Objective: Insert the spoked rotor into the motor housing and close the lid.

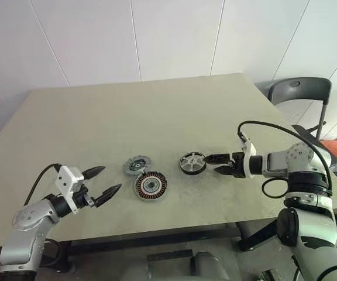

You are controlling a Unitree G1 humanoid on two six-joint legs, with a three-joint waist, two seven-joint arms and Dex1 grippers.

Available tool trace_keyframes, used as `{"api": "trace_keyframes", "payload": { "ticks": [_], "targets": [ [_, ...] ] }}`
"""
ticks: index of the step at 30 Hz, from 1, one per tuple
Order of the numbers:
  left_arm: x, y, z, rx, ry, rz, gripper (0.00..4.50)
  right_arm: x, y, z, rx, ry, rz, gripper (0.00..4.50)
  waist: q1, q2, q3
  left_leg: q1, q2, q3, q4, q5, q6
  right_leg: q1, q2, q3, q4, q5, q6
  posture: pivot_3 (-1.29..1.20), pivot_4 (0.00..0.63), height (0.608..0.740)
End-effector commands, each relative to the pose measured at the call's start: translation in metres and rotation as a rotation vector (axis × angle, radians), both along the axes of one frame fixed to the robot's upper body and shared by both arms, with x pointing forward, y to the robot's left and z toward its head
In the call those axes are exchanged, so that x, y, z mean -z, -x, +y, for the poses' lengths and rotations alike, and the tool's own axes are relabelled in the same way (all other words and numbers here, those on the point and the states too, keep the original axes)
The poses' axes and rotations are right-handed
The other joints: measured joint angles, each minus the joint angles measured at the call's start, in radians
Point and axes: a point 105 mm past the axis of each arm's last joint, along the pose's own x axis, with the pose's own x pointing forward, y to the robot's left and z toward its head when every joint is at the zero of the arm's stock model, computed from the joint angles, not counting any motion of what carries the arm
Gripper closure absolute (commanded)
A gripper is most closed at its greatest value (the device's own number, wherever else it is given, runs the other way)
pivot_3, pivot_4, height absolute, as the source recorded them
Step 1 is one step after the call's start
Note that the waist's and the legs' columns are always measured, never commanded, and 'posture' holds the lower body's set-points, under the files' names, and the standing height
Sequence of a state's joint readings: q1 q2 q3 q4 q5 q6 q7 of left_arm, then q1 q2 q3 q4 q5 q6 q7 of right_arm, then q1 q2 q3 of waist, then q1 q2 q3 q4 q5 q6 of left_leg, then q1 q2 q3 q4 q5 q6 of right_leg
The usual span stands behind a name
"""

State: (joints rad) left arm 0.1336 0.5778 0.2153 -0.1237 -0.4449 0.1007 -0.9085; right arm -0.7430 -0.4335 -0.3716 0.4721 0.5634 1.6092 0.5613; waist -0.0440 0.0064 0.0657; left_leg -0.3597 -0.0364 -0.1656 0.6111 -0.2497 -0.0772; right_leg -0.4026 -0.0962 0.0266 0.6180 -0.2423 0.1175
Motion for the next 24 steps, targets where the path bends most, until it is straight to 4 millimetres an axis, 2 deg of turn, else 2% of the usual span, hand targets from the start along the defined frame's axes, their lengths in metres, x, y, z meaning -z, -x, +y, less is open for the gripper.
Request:
{"api": "trace_keyframes", "payload": {
  "ticks": [1,5,12,18,21,24],
  "targets": [
    [-0.015,-0.005,-0.005,0.015,-0.009,-0.055,0.00,-0.011,-0.003,0.014,-0.015,-0.066,-0.036,0.03,0.000,0.000,0.000,0.000,0.000,0.000,0.000,0.000,0.000,0.000,0.000,0.000,0.000,0.000,0.000,0.00,0.000,0.740],
    [-0.017,-0.006,-0.007,0.018,-0.009,-0.059,0.00,-0.011,-0.004,0.019,-0.004,-0.091,-0.032,0.03,0.000,0.000,0.000,0.001,0.000,0.000,0.000,0.000,0.000,0.001,0.000,0.000,0.000,0.000,0.000,0.00,0.000,0.740],
    [-0.018,-0.006,-0.006,0.016,-0.012,-0.058,0.00,-0.002,-0.002,0.010,0.047,-0.087,0.002,0.03,0.001,0.000,0.000,0.001,0.000,0.000,0.000,0.000,0.000,0.002,0.000,0.000,-0.001,0.000,0.000,0.00,0.000,0.740],
    [-0.019,-0.007,-0.006,0.018,-0.011,-0.059,0.00,0.001,-0.001,0.012,0.059,-0.089,0.010,0.03,0.000,0.000,0.000,0.003,0.000,0.000,0.000,0.000,0.000,0.003,0.000,0.000,-0.001,0.000,0.000,0.00,0.000,0.740],
    [-0.018,-0.008,-0.005,0.019,-0.011,-0.059,0.00,0.000,-0.001,0.014,0.061,-0.092,0.010,0.60,0.000,0.000,0.000,0.002,0.000,0.000,0.000,0.000,0.000,0.003,0.000,0.000,-0.001,0.000,0.000,0.00,0.000,0.740],
    [-0.018,-0.008,-0.005,0.018,-0.013,-0.060,0.00,-0.001,-0.002,0.016,0.061,-0.096,0.008,1.62,0.000,0.000,0.000,0.002,0.000,0.000,0.000,0.000,0.000,0.003,0.000,0.000,-0.001,0.000,0.000,0.00,0.000,0.740]
  ]
}}
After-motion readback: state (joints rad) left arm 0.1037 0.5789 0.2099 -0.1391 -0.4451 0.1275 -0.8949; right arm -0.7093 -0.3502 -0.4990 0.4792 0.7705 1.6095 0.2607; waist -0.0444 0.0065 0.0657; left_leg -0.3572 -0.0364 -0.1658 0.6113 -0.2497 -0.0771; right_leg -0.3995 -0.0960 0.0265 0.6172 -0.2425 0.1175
